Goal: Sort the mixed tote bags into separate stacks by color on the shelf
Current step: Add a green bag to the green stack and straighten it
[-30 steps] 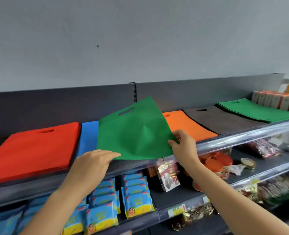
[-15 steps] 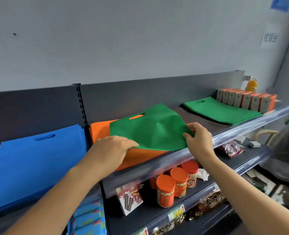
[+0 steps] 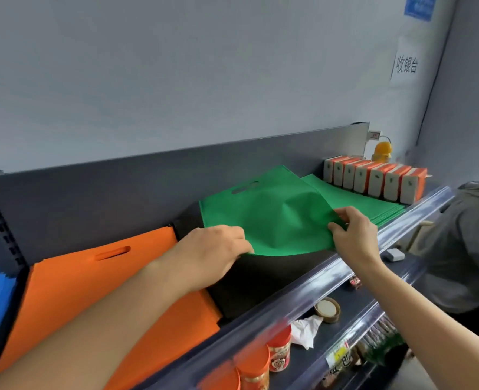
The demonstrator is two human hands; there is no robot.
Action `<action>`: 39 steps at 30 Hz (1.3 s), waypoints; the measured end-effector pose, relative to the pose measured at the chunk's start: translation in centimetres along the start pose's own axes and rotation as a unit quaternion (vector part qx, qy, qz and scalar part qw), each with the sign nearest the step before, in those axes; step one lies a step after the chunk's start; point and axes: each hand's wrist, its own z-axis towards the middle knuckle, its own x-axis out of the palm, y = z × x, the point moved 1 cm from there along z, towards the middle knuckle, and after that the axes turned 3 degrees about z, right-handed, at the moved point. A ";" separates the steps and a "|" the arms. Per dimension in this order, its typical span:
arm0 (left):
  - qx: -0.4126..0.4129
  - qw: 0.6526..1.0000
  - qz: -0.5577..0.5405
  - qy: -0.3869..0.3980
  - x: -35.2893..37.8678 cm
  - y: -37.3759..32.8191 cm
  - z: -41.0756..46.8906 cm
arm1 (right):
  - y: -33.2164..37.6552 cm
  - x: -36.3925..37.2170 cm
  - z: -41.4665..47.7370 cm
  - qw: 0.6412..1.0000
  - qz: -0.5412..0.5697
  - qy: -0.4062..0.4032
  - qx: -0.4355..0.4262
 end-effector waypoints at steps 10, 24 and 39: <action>-0.044 0.998 -0.048 -0.005 4.8 -5.8 14.6 | -10.7 -3.8 14.3 1.000 -0.004 0.014 0.010; -0.138 0.976 -0.129 0.106 10.0 -11.4 23.5 | -16.5 -3.9 23.4 0.961 -0.226 0.134 -0.088; -0.220 0.973 -0.071 -0.009 5.9 -10.5 14.0 | -8.4 1.8 15.2 0.927 -0.138 0.257 -0.236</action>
